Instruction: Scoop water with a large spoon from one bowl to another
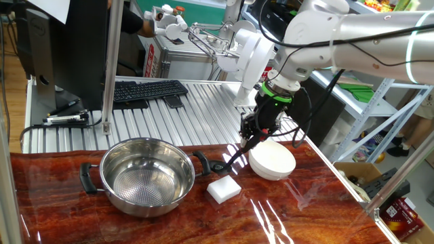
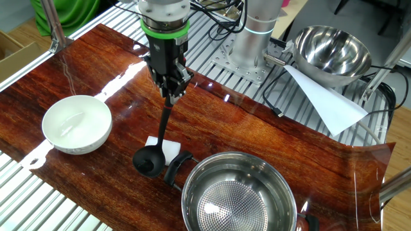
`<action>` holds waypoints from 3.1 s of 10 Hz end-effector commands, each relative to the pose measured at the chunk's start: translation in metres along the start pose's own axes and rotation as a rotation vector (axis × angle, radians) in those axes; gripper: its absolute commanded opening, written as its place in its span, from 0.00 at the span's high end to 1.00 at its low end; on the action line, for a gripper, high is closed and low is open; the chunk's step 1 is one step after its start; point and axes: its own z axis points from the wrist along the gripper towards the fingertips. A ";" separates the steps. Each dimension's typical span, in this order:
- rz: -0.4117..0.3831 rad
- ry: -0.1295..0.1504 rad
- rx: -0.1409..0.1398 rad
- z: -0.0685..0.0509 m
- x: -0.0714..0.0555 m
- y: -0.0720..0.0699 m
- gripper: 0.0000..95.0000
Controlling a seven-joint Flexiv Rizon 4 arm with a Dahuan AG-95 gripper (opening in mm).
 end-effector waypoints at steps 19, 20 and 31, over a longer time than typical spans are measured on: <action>-0.012 -0.043 -0.035 0.001 0.001 -0.001 1.00; -0.012 -0.041 -0.038 0.001 0.001 -0.001 1.00; -0.073 -0.057 -0.098 0.001 0.001 -0.001 1.00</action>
